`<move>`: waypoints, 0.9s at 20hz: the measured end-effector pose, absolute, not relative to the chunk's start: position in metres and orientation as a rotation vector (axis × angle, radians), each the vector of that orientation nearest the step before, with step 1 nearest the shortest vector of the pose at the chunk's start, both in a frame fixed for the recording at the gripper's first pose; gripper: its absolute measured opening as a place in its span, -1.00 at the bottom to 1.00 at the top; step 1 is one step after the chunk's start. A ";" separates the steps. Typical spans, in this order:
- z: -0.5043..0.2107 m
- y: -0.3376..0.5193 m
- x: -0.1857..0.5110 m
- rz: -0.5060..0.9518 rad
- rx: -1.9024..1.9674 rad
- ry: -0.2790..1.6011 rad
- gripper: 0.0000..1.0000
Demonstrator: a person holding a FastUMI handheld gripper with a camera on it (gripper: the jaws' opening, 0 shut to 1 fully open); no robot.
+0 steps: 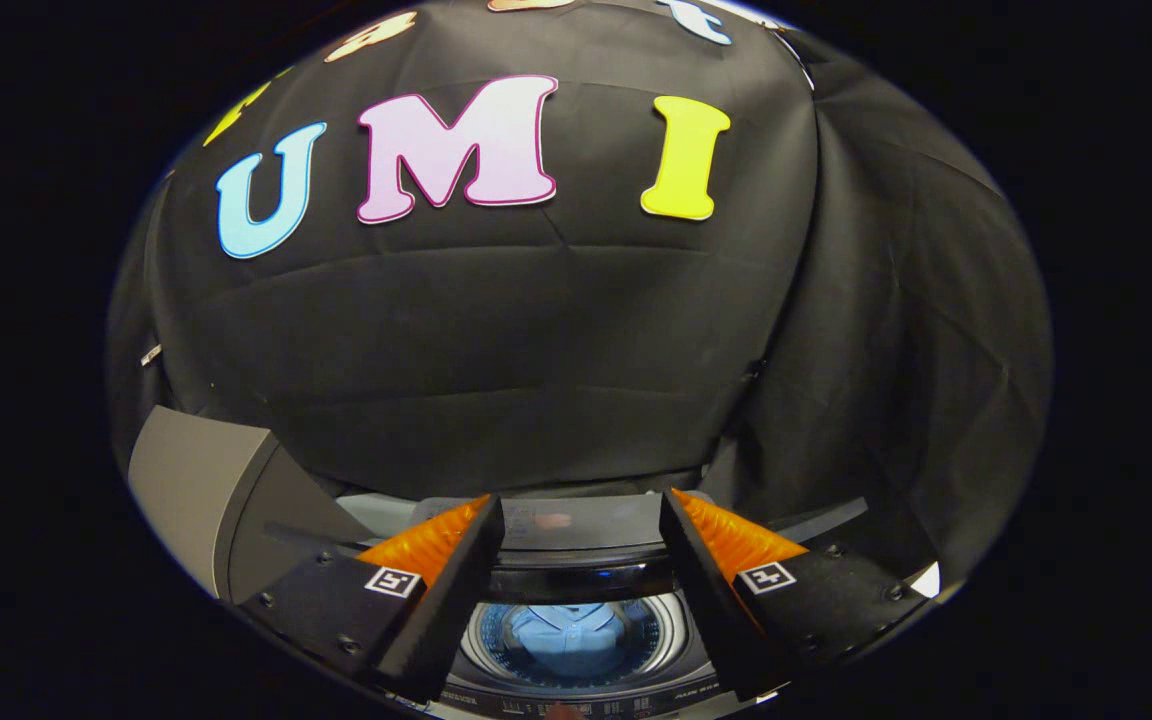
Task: Put the clothes into the washing machine and then close the washing machine lid.
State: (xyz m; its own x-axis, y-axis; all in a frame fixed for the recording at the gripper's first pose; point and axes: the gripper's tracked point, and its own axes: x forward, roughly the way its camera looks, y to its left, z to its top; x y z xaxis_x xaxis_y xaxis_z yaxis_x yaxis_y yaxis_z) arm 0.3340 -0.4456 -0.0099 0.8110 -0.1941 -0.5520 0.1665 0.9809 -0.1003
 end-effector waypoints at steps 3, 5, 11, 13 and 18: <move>-0.009 -0.444 0.334 -0.186 -0.040 0.596 0.98; -0.010 -0.444 0.333 -0.186 -0.041 0.597 0.98; -0.017 -0.444 0.331 -0.187 -0.039 0.634 0.98; -0.013 -0.443 0.326 -0.167 -0.044 0.684 0.96; -0.022 -0.446 0.323 -0.181 -0.042 0.768 0.97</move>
